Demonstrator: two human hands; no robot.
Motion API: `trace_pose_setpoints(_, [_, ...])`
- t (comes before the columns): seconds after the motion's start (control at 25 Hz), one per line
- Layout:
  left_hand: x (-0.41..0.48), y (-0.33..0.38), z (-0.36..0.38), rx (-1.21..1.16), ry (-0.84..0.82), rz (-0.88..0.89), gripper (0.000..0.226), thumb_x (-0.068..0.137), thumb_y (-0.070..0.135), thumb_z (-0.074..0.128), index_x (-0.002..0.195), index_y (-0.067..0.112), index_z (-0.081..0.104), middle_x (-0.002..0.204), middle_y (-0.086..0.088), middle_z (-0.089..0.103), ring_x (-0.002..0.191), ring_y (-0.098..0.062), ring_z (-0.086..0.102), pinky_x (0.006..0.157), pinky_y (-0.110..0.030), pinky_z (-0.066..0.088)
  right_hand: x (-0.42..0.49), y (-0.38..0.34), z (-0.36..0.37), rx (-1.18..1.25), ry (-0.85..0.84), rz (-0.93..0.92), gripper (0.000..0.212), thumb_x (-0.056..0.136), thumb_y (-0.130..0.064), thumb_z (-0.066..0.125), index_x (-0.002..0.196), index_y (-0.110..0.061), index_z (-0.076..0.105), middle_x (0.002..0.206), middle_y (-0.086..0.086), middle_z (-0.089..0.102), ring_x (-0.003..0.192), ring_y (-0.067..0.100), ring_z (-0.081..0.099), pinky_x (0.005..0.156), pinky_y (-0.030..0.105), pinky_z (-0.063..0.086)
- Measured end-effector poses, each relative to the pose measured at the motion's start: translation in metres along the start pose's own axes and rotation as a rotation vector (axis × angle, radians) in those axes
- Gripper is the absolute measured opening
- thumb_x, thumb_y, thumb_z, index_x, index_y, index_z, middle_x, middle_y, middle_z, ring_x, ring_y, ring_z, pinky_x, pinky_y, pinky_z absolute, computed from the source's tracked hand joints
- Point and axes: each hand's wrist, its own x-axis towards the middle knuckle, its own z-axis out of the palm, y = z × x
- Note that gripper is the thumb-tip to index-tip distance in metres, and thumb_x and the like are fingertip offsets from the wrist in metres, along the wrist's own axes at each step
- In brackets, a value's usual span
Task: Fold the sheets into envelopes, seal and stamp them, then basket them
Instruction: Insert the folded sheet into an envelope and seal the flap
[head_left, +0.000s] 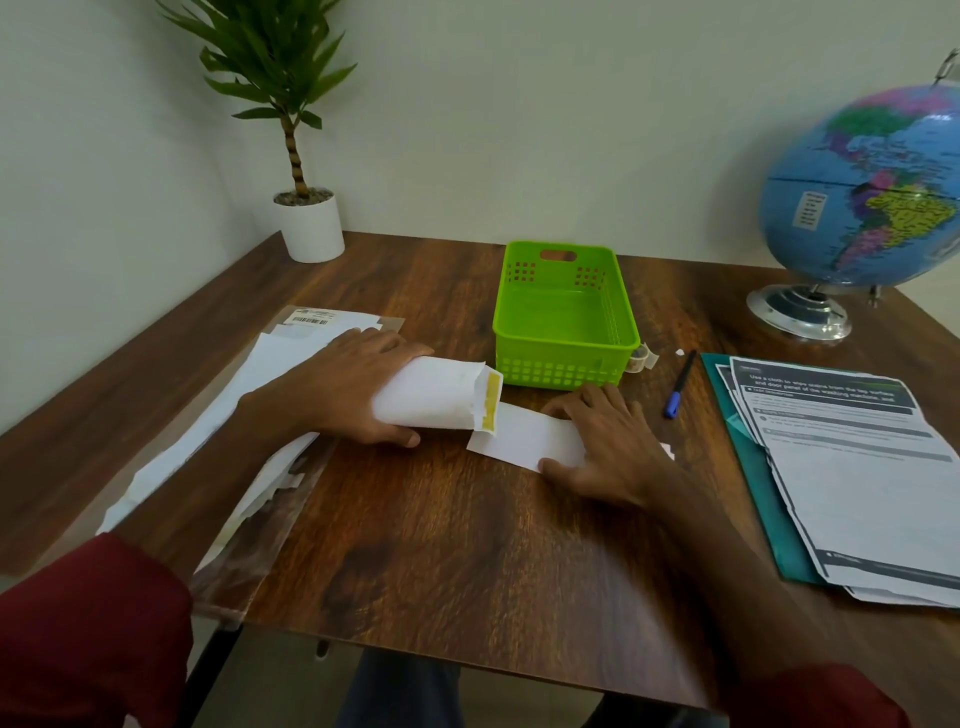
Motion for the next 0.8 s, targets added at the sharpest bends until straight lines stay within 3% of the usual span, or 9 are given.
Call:
trace_pose_setpoints(0.16, [-0.006, -0.002, -0.005, 0.013, -0.002, -0.032, 0.110, 0.059, 0.078, 0.066, 0.152, 0.032, 0.029, 0.157, 0.003, 0.037, 0.142, -0.019, 0.035, 0.120, -0.042, 0.023, -0.001, 0.001, 0.003, 0.132, 0.045, -0.004, 0.071, 0.068, -0.070, 0.053, 0.127, -0.030, 0.050, 0.124, -0.007, 0.053, 0.115, 0.015, 0.047, 0.095, 0.039, 0.038])
trace_pose_setpoints(0.24, [-0.008, -0.006, -0.007, 0.003, 0.006, -0.055, 0.112, 0.059, 0.077, 0.067, 0.153, 0.032, 0.027, 0.159, 0.002, 0.034, 0.144, -0.020, 0.033, 0.121, -0.042, 0.022, -0.001, 0.003, 0.002, 0.295, 0.118, 0.007, 0.058, 0.071, -0.056, 0.064, 0.121, -0.032, 0.049, 0.115, -0.009, 0.061, 0.105, 0.015, 0.059, 0.090, 0.041, 0.047])
trace_pose_setpoints(0.36, [-0.010, -0.015, -0.010, 0.024, 0.011, -0.098, 0.115, 0.060, 0.077, 0.069, 0.155, 0.030, 0.024, 0.161, -0.001, 0.031, 0.145, -0.022, 0.032, 0.121, -0.043, 0.022, 0.001, 0.003, 0.001, 0.455, 0.276, 0.043, 0.048, 0.076, -0.039, 0.063, 0.122, -0.031, 0.052, 0.098, -0.002, 0.070, 0.085, 0.018, 0.066, 0.077, 0.046, 0.055])
trace_pose_setpoints(0.56, [-0.013, -0.016, -0.005, 0.028, -0.020, -0.136, 0.118, 0.057, 0.077, 0.064, 0.155, 0.028, 0.022, 0.161, -0.002, 0.029, 0.145, -0.023, 0.030, 0.122, -0.044, 0.022, 0.000, -0.001, -0.003, 0.610, 0.508, 0.059, 0.036, 0.085, -0.025, 0.056, 0.119, -0.020, 0.067, 0.109, -0.007, 0.069, 0.092, 0.003, 0.063, 0.075, 0.031, 0.050])
trace_pose_setpoints(0.8, [-0.006, -0.003, 0.009, -0.007, 0.001, -0.045, 0.116, 0.059, 0.078, 0.065, 0.155, 0.034, 0.018, 0.163, 0.003, 0.024, 0.148, -0.021, 0.026, 0.125, -0.046, 0.018, 0.002, -0.006, 0.003, 0.546, 0.469, 0.005, 0.036, 0.085, -0.023, 0.061, 0.119, -0.018, 0.070, 0.111, -0.005, 0.071, 0.095, 0.008, 0.063, 0.082, 0.033, 0.052])
